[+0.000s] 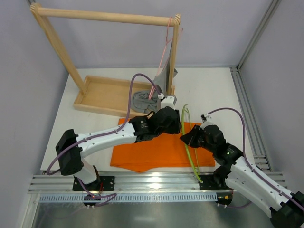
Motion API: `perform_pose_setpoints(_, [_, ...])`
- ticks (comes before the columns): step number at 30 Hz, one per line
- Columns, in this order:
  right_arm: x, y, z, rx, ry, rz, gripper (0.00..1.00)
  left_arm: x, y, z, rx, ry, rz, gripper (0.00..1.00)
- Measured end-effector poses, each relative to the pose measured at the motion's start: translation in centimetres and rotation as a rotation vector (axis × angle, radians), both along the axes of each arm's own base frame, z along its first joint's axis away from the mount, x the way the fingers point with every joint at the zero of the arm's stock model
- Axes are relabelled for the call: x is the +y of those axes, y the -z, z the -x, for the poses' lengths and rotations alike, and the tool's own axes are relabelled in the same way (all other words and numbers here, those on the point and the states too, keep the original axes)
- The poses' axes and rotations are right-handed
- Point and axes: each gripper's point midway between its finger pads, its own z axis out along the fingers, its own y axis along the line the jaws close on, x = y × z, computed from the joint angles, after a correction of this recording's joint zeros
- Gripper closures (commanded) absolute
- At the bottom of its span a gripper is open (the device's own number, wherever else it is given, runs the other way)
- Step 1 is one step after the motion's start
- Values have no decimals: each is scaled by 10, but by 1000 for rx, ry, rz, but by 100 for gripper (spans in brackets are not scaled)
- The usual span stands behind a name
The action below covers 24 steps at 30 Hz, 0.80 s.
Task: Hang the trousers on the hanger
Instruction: Place trousers on hanger
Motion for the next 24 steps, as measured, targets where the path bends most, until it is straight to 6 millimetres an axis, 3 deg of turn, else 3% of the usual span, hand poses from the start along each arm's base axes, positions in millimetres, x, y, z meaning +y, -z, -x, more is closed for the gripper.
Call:
perform_pose_setpoints(4, [-1,-1,0,-5,3,-1,87,-4,4,1,12,14,5,62])
perform_pose_setpoints(12, [-7,3,-3,-17,24,40,63,-19,6,5,48,44,52,62])
perform_pose_setpoints(17, [-25,13,-5,-23,52,153,60,-28,12,7,70,55,73,62])
perform_pose_setpoints(24, [-47,1,-13,-74,99,287,60,-42,19,5,92,66,100,61])
